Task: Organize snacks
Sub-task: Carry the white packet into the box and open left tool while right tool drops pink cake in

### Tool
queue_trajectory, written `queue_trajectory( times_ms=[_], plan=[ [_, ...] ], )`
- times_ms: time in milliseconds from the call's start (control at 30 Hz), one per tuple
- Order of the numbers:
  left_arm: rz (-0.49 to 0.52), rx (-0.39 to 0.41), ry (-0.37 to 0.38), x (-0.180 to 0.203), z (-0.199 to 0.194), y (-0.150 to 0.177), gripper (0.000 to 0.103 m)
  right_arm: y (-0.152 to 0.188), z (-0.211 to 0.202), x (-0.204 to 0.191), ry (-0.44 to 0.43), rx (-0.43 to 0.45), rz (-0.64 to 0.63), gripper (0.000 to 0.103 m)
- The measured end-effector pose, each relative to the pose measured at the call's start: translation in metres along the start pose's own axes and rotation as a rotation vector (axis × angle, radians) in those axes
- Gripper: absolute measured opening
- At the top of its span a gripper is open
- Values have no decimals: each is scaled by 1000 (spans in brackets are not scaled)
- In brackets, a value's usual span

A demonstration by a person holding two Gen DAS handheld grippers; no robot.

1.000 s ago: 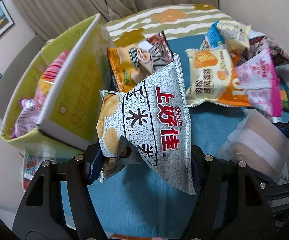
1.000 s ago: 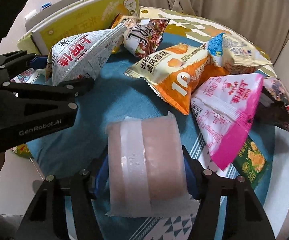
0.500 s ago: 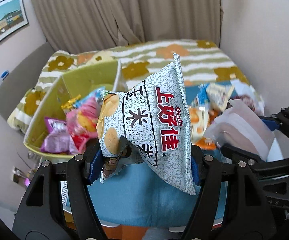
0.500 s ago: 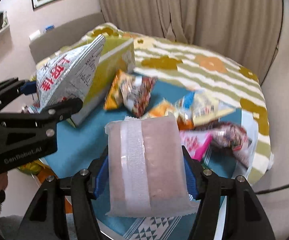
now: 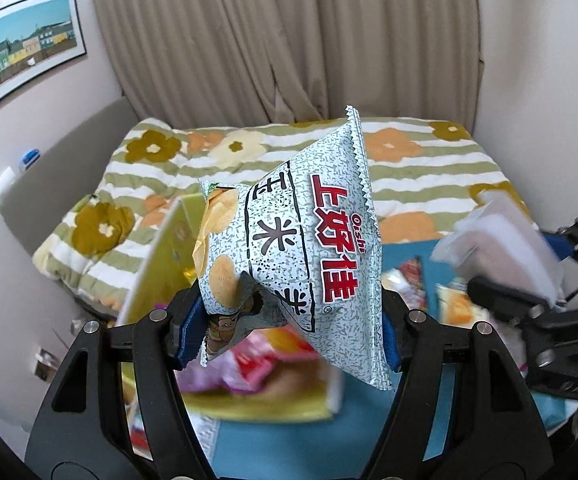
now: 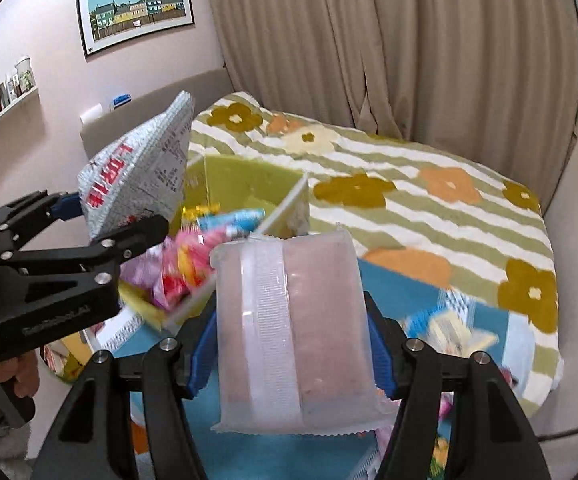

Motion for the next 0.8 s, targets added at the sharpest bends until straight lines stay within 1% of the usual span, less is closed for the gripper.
queue_trajectory(
  times_ms=[133,267,467,567,600,667,700,800],
  plan=[
    [2,-33,2,-38,40,-9,65,-28,33,-8,11,13,21,59],
    [7,-79,28,-65,82,-11,65,-52,75,-20,27,-3,37,59],
    [12,-160,81,-97,145,2,65,-65,128,-32,46,-50,92,59],
    [21,-209,120,-100,170,14,66,-66,152,-36,67,-78,115,59],
    [25,-217,138,-101,176,17,70,-66,159,-36,76,-89,127,59],
    [28,-226,164,-103,184,20,89,-65,167,-37,89,-101,140,59],
    [27,-229,170,-105,186,22,103,-66,170,-38,95,-105,144,59],
    [12,-232,200,-112,186,26,102,-65,177,-39,110,-118,152,59]
  ],
)
Point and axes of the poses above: each gripper's, at about its wrist camera, not at the fingertips, and z roughly the way its jaws point, x to its right, y to its underside, the point moved 8 cm from there along z, roughly the way its jaws point, and after that the axes turned 13 degrees about x, right-handed, at the moved point
